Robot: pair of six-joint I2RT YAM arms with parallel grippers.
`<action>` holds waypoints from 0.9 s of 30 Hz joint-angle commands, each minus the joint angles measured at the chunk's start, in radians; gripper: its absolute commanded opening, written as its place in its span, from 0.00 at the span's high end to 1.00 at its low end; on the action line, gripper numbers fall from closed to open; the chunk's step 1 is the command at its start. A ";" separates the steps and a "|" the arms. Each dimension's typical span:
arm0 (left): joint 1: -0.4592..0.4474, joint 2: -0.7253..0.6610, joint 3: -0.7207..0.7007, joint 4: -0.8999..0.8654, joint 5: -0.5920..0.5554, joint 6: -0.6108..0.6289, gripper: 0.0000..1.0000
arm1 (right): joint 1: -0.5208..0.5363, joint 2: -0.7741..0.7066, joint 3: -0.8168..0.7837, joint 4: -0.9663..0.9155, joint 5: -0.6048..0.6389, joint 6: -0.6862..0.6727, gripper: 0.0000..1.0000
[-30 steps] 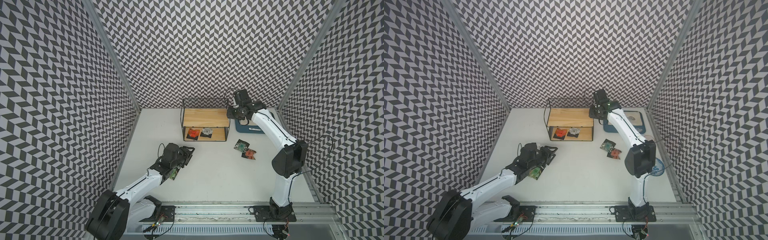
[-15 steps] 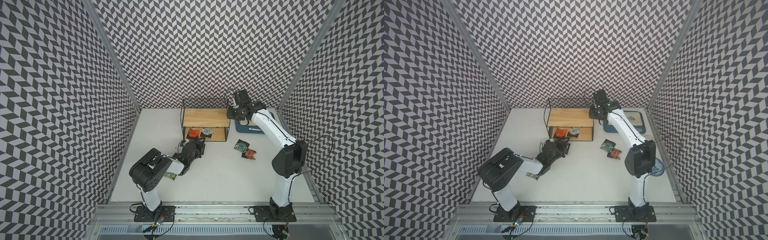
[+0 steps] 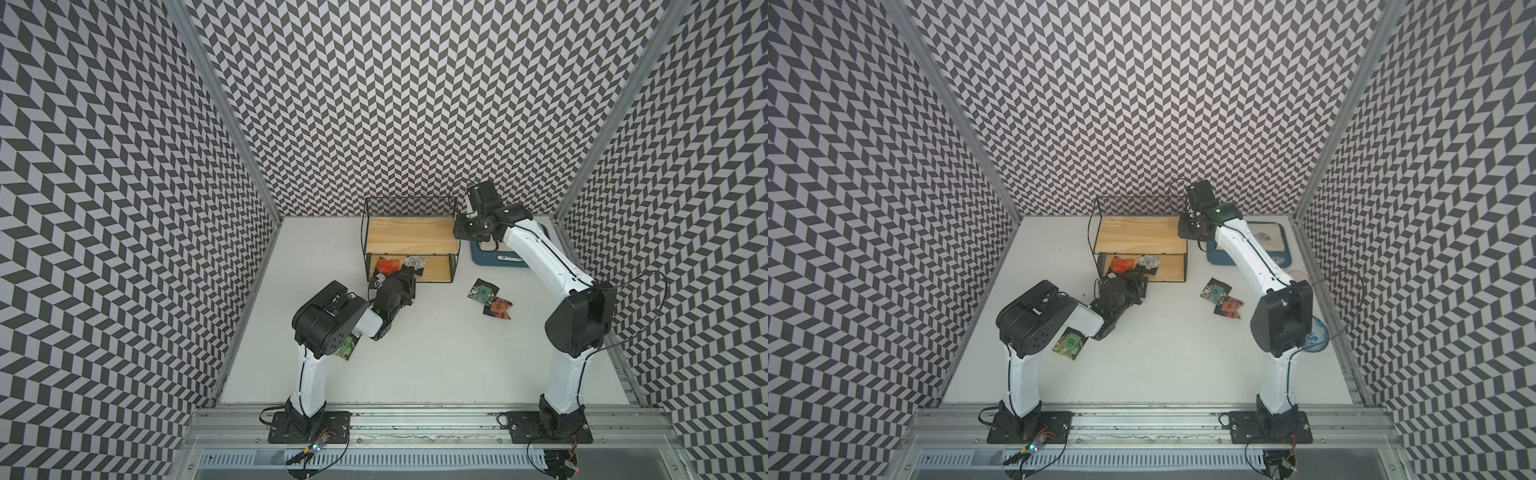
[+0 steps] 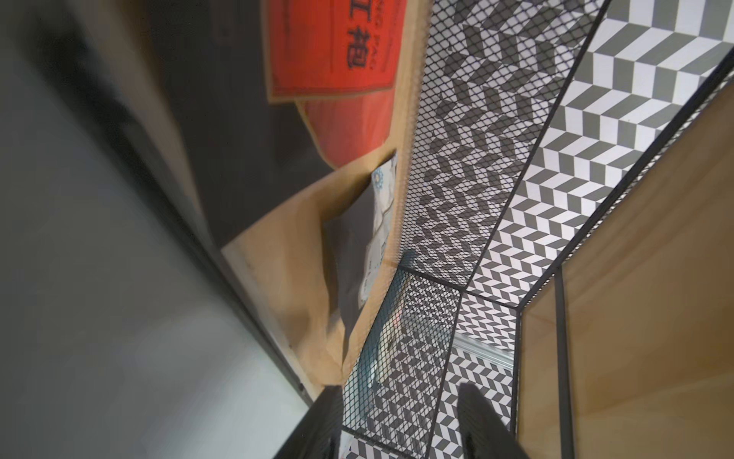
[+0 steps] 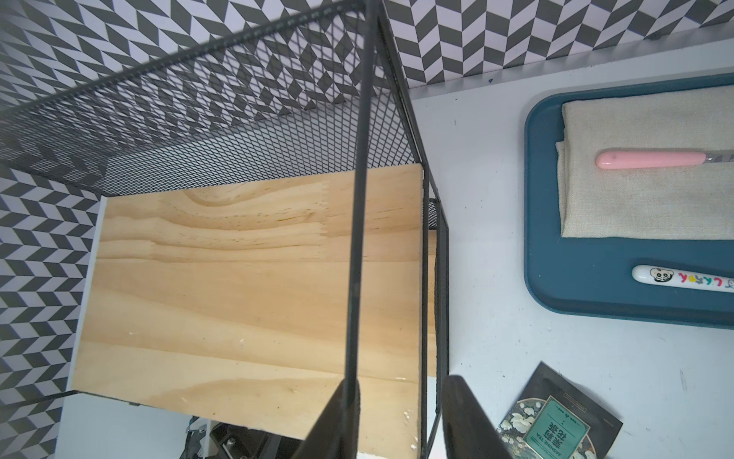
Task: Remove the tea bags from the shelf
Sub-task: Pick up the tea bag from the shelf.
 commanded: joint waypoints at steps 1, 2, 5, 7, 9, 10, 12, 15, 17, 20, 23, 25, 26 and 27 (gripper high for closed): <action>-0.002 0.031 0.026 0.009 -0.026 -0.017 0.50 | -0.013 -0.040 -0.014 -0.027 0.035 -0.001 0.62; 0.000 0.037 0.035 0.005 -0.023 -0.016 0.50 | -0.013 -0.040 -0.014 -0.027 0.037 0.000 0.62; -0.001 0.058 0.063 -0.018 -0.003 -0.016 0.52 | -0.013 -0.040 -0.016 -0.027 0.039 0.001 0.62; -0.005 0.059 0.060 -0.039 -0.008 -0.028 0.52 | -0.013 -0.040 -0.014 -0.026 0.040 0.002 0.62; -0.009 0.052 0.055 -0.054 -0.016 -0.031 0.52 | -0.013 -0.038 -0.012 -0.026 0.040 0.002 0.62; -0.010 0.055 0.054 -0.054 -0.014 -0.030 0.53 | -0.013 -0.038 -0.011 -0.026 0.039 0.003 0.62; -0.009 0.057 0.055 -0.053 -0.014 -0.031 0.53 | -0.013 -0.040 -0.012 -0.026 0.040 0.001 0.62; -0.010 0.057 0.063 -0.065 -0.011 -0.028 0.53 | -0.014 -0.038 -0.012 -0.026 0.040 0.002 0.62; -0.010 0.061 0.073 -0.074 -0.007 -0.018 0.53 | -0.015 -0.037 -0.012 -0.027 0.041 0.003 0.62; -0.009 0.075 0.078 -0.070 -0.010 -0.026 0.54 | -0.015 -0.037 -0.010 -0.027 0.043 0.002 0.62; -0.006 0.088 0.087 -0.070 -0.015 -0.029 0.56 | -0.014 -0.037 -0.012 -0.026 0.043 0.001 0.62; -0.001 0.098 0.096 -0.061 -0.012 -0.026 0.57 | -0.016 -0.037 -0.015 -0.026 0.043 0.002 0.62; 0.001 0.102 0.103 -0.061 -0.005 -0.027 0.58 | -0.016 -0.038 -0.016 -0.026 0.043 0.002 0.62; 0.003 0.103 0.109 -0.071 0.002 -0.028 0.58 | -0.016 -0.037 -0.018 -0.027 0.043 0.002 0.62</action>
